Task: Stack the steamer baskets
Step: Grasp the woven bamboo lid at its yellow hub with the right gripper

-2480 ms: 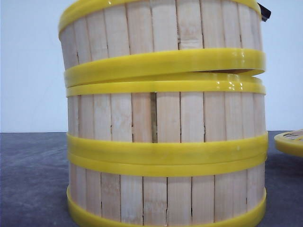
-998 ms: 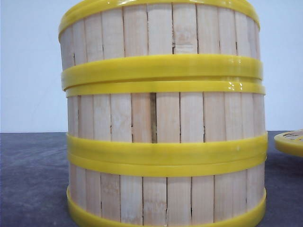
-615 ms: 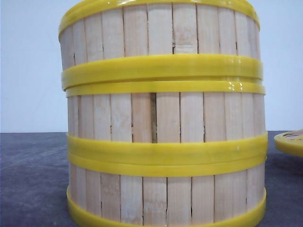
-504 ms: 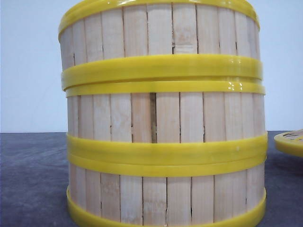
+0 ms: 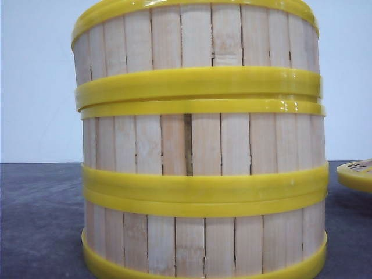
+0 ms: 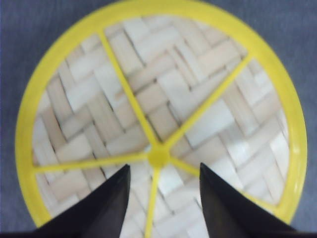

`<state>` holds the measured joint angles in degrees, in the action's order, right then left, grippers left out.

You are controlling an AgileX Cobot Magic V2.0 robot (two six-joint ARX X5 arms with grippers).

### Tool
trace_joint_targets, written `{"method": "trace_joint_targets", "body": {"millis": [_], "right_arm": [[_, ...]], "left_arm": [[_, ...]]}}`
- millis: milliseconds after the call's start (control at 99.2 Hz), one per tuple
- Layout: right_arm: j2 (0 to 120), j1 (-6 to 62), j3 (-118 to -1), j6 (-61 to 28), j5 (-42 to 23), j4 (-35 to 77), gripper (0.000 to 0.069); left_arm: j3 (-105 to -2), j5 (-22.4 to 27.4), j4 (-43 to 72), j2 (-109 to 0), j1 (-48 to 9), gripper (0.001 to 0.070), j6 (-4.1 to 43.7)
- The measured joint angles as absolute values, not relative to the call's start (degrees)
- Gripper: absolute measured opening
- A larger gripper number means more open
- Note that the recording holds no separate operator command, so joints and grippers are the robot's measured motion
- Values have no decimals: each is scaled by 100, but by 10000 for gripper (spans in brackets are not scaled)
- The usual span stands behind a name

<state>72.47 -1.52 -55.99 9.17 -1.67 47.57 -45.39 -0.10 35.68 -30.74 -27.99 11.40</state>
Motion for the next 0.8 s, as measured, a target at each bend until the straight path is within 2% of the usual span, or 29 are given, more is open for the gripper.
{"method": "trace_joint_targets", "body": {"millis": [141,564,685,796], "right_arm": [[7345,-152,-5599,917,-167,4681,213],[7830,-158,-5610,897,-191,4530,133],[7837,-161,-5627,899,-193,4541,77],[7828,-161,-5631,897,-209,4571,61]], "left_arm": [[-4539,-10,3570,-3074,-2799,275,1140],[-4539,-10,3570,-3074,-2799,275,1140],[-4539,-10,3570,-3074,-2799,275,1140],[-4539,-10,3570,-3074,-2799,275,1140]]}}
